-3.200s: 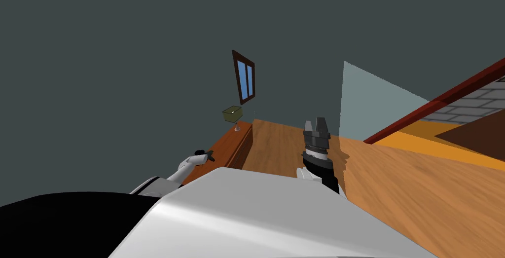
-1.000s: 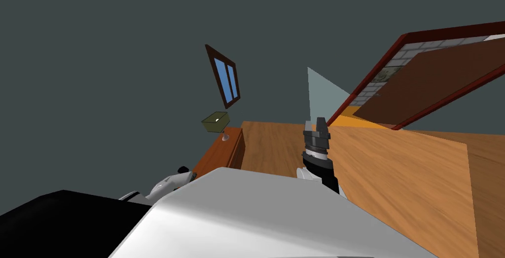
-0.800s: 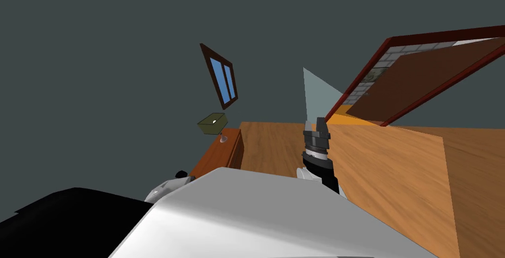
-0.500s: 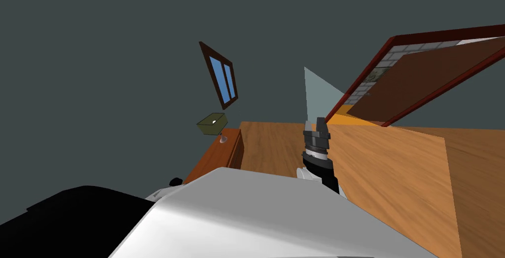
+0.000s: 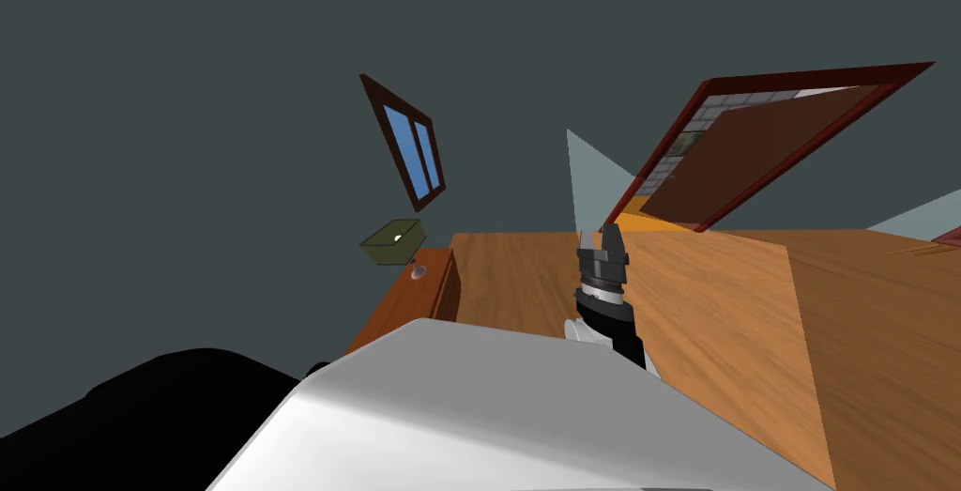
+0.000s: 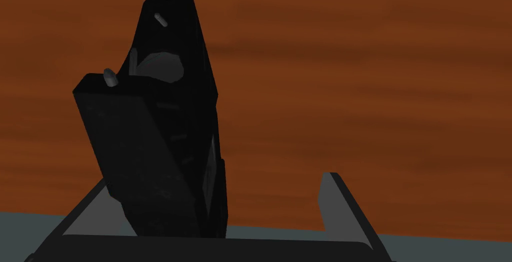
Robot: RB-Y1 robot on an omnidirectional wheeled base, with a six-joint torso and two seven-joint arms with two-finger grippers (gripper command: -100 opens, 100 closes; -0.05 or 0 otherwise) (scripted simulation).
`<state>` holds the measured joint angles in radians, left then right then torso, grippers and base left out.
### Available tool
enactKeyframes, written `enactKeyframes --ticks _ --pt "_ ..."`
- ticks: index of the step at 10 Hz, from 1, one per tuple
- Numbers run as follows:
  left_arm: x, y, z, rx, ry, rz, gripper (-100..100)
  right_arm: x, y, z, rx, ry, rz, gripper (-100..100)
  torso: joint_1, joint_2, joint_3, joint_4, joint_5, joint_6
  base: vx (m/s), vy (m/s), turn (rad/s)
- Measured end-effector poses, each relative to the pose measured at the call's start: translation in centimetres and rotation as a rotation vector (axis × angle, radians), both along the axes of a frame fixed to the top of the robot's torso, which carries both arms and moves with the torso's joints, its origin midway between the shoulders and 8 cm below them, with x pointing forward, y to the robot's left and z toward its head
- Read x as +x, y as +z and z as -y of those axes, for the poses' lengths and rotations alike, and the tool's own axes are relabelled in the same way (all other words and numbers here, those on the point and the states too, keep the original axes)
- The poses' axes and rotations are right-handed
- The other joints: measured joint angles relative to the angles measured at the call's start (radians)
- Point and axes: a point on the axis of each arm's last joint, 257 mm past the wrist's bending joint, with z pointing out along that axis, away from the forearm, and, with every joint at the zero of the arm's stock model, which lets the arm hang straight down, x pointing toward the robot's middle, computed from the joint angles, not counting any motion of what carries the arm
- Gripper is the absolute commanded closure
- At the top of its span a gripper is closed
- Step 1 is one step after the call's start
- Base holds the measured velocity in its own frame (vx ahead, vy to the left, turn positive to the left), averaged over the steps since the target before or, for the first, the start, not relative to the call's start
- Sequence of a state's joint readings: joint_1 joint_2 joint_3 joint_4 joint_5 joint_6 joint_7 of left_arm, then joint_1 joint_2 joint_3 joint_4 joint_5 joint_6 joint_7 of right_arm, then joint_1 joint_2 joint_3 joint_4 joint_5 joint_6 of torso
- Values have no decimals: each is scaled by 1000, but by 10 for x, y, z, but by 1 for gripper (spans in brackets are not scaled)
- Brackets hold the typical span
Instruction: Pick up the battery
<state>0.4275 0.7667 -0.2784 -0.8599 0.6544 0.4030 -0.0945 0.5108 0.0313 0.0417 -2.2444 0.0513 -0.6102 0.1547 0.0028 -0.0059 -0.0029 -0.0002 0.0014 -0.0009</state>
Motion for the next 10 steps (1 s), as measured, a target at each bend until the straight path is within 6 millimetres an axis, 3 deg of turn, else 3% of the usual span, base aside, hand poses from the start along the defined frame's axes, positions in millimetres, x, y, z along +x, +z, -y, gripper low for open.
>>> enactKeyframes --ticks 2,6,10 --pt "-10 -3 -3 -1 5 -6 -100 0 0 0 0 0 0 0 -1 2 1 0 0 0 15 1 -116" --pt "-50 -7 17 -29 39 12 -100 0 0 0 0 0 0 0 -2 2 1 0 0 -1 12 -10 -41" --pt "-97 2 34 -52 107 7 -100 0 0 0 0 0 0 0 -2 3 1 -1 0 -3 8 -11 -45"
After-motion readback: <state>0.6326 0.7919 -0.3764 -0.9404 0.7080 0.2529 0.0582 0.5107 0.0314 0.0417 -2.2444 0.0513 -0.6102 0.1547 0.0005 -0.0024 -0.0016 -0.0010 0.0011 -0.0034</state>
